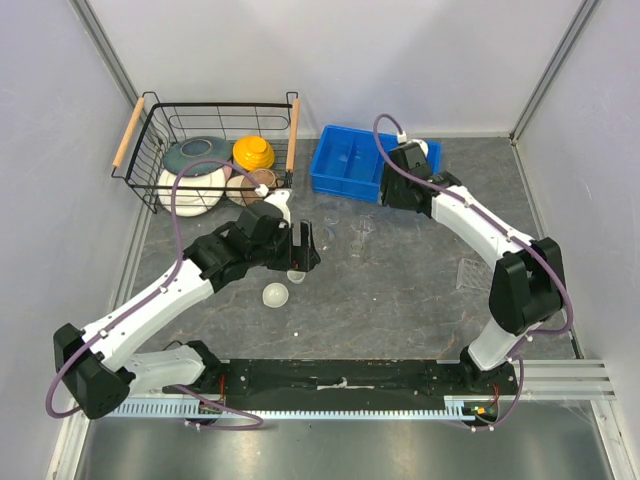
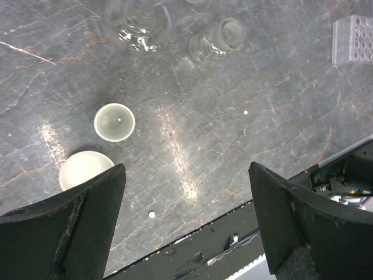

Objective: Organize the chemistry lab equipment

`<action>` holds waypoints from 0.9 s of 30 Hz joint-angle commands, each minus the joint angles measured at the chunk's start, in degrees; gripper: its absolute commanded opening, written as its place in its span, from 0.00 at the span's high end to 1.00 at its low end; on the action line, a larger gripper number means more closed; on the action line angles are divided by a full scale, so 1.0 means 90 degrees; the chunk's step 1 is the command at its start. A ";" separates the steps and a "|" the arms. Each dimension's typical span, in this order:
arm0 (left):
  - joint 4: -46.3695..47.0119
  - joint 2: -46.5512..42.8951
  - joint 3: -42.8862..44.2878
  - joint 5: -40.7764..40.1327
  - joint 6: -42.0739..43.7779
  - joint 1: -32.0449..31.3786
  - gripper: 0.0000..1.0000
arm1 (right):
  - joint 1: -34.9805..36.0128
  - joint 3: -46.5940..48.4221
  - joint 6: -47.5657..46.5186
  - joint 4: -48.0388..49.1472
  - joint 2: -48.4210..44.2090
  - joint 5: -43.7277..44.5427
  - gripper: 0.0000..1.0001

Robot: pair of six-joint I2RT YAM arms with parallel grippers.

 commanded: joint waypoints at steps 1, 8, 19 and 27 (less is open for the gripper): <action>0.0116 0.0039 0.0017 0.0116 0.0127 0.0322 0.07 | 0.0066 -0.0519 -0.0285 0.0020 -0.0159 0.0630 0.38; 0.0311 -0.0078 -0.0393 0.0254 0.0048 0.0693 0.07 | 0.0066 -0.0999 -0.0315 0.0235 -0.0082 0.1021 0.37; 0.0429 -0.0459 -0.0930 0.0400 -0.0137 0.0732 0.07 | 0.0056 -0.0599 -0.0090 0.0410 0.0943 0.0953 0.37; 0.0370 -0.0839 -0.1106 0.0537 -0.0176 0.0732 0.07 | 0.0066 0.0006 -0.0071 0.0255 0.0857 0.1178 0.36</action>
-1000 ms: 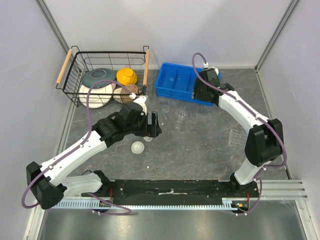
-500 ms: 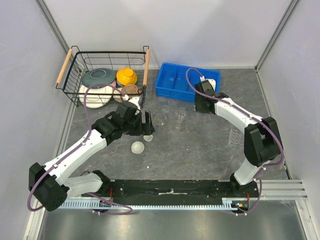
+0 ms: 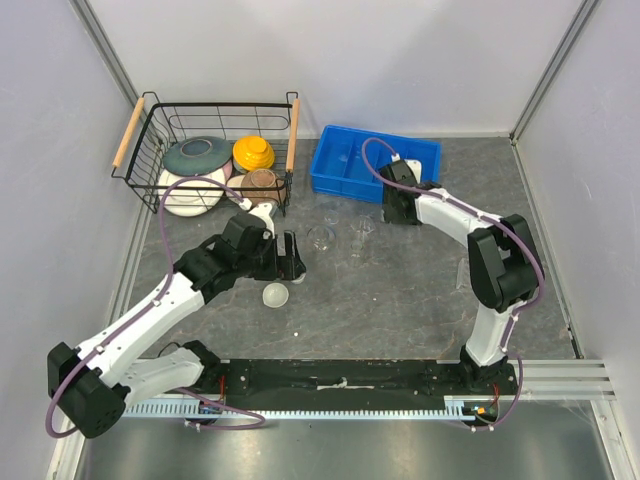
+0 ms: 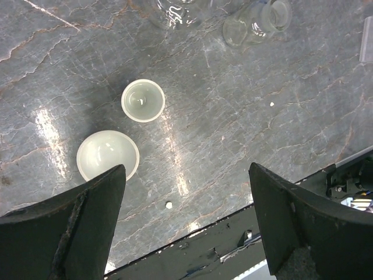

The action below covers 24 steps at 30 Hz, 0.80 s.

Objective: Organize the chemistry lab equipment

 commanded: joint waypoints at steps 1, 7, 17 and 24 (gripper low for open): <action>0.0183 -0.0298 -0.0043 0.0185 -0.0162 0.0031 0.07 | 0.0005 0.0865 0.0049 -0.0017 -0.0261 0.0349 0.36; 0.0134 -0.0308 -0.0033 0.0224 -0.0152 0.0031 0.07 | -0.0014 0.1802 0.0048 -0.0369 0.0021 0.0915 0.36; 0.0076 -0.0279 0.0006 0.0253 -0.0113 0.0031 0.07 | -0.0472 0.3249 0.0312 -0.0418 0.1261 0.1073 0.35; 0.0066 -0.0201 0.0045 0.0292 -0.0113 0.0031 0.07 | -0.0698 0.4206 0.0341 -0.0409 0.2315 0.1063 0.36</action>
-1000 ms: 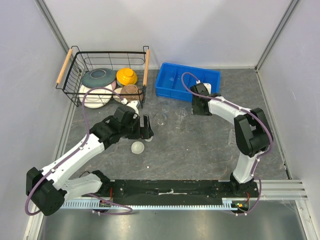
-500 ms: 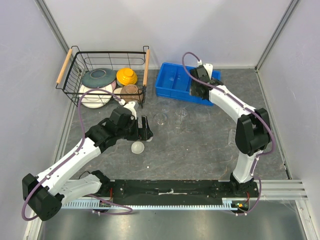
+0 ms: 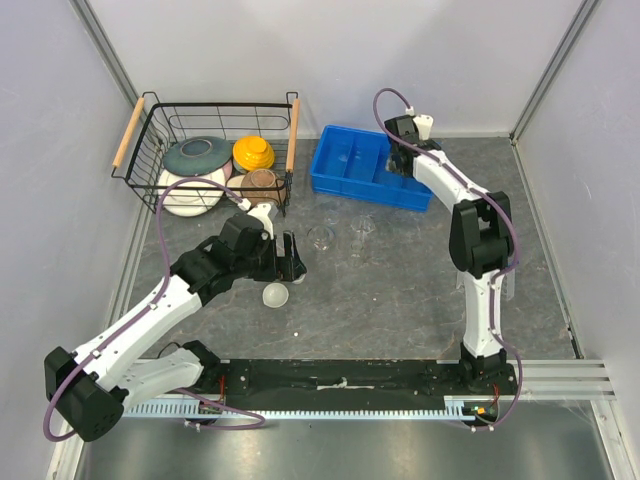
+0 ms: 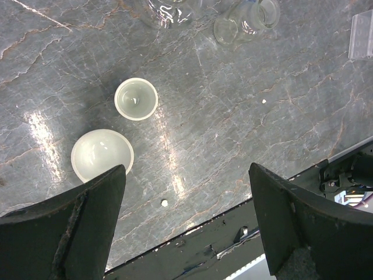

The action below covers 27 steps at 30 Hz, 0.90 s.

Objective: Organize the chemistry lab equipment

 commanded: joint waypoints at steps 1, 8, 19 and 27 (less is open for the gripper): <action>0.0061 0.0052 0.0079 0.0146 -0.0113 0.0031 0.07 | -0.0100 0.0845 0.0040 -0.0020 0.0500 0.0128 0.36; -0.0017 0.0121 0.0187 0.0176 -0.0074 0.0031 0.07 | -0.0198 0.1238 0.0030 -0.0118 0.1096 -0.0155 0.37; -0.0076 -0.0123 -0.0028 0.0518 -0.0054 0.0031 0.07 | -0.0218 0.0730 -0.0019 -0.0001 0.1214 -0.0146 0.89; -0.0163 -0.0319 -0.0135 0.0527 -0.0064 0.0031 0.08 | -0.0227 0.0438 -0.0019 0.0019 0.1146 0.0030 1.00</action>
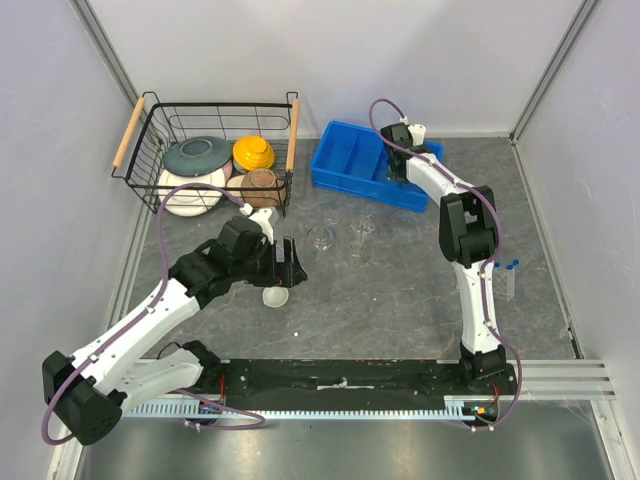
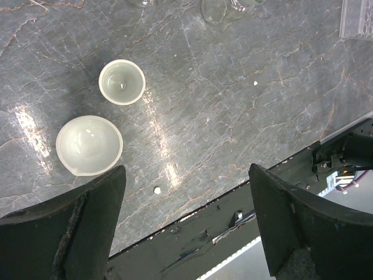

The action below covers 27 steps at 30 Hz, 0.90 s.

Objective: Organize the chemistry lab equipment

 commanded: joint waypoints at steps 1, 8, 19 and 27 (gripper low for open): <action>-0.0037 -0.0195 -0.0026 0.0117 -0.0064 0.0031 0.08 | -0.0043 -0.0301 0.0035 -0.0127 -0.0156 0.0220 1.00; -0.0096 -0.0302 -0.0026 0.0175 -0.0064 0.0031 0.08 | -0.0043 -0.0974 0.0083 -0.0029 -0.0536 0.0425 1.00; -0.0057 -0.0517 -0.0212 0.0419 -0.0064 0.0031 0.08 | -0.0033 -0.2839 0.0610 0.0517 -0.1571 0.0356 1.00; -0.0067 -0.0752 -0.0368 0.0556 -0.0035 0.0031 0.08 | 0.0113 -0.3962 0.0982 0.0752 -0.2274 0.0405 1.00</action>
